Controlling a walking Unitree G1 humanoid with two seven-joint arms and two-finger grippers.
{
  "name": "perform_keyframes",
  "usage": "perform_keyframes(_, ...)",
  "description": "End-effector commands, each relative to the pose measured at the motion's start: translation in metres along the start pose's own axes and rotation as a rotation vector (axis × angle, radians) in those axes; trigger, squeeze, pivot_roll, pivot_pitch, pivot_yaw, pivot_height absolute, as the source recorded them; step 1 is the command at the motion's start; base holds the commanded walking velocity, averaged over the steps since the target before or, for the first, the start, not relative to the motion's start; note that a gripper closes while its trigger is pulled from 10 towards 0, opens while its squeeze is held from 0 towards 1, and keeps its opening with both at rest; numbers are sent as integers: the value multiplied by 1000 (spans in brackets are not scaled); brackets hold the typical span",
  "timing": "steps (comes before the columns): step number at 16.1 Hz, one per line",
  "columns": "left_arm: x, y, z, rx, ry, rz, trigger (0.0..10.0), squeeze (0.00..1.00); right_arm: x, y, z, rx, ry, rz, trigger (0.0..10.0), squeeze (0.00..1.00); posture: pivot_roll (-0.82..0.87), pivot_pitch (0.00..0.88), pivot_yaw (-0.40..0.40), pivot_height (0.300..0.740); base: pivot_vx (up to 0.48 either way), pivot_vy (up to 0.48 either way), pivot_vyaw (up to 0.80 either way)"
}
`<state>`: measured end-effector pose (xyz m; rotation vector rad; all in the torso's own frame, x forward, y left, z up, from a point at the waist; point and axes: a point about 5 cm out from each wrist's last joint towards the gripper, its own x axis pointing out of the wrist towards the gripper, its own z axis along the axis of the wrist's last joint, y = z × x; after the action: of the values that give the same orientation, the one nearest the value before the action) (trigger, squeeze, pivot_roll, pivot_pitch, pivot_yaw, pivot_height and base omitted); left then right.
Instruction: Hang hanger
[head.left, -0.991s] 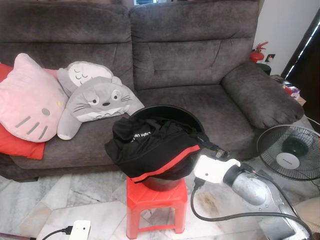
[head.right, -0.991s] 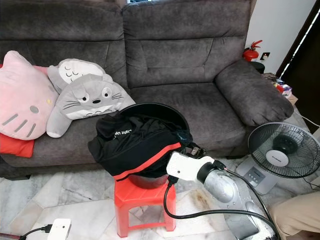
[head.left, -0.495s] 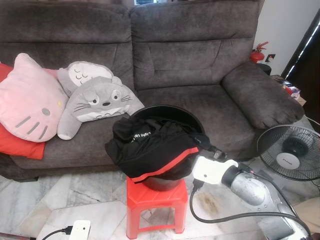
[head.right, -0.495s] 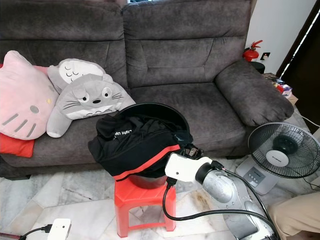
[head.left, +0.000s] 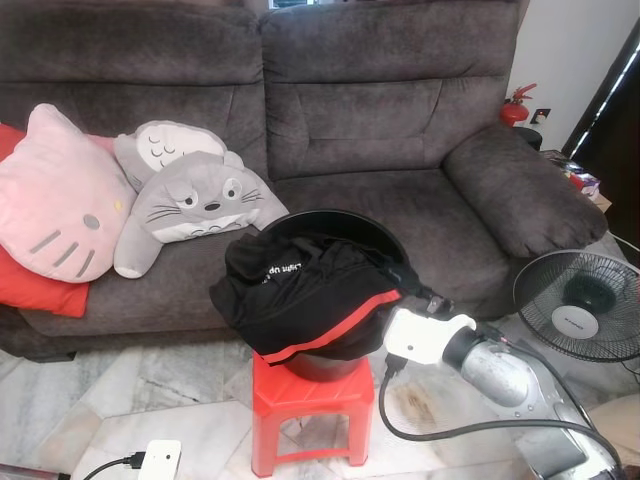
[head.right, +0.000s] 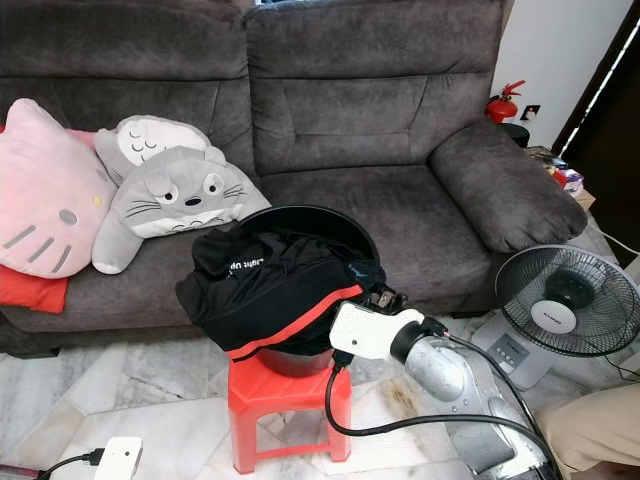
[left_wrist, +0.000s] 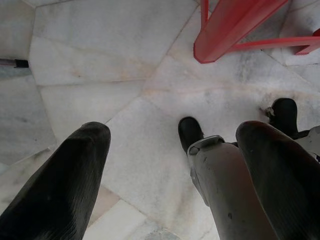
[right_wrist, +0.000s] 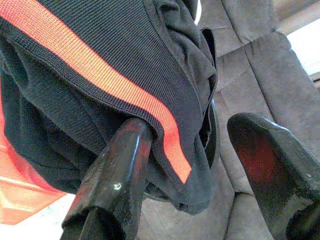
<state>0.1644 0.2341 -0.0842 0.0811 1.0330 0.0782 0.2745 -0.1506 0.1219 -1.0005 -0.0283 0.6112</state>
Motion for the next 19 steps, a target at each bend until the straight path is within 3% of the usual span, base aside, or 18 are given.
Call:
perform_keyframes(1,0,-1,1,0,-1,5,10000,0,1,-4,-1,-12,1,-12,10000,0,-190,0,-37,740,0,0,0)
perform_keyframes(5,0,-1,1,-2,-3,5,10000,0,-2,5,-8,-12,8,68,10000,0,-189,0,-38,740,0,0,0)
perform_keyframes(13,0,-1,1,6,-5,11,10000,0,0,-11,-20,-158,16,-39,10000,0,-195,0,-27,740,0,0,0)
perform_keyframes(19,0,-1,1,3,-5,12,10000,0,4,-9,-19,-173,-11,-22,10000,0,-190,0,-30,740,0,0,0)
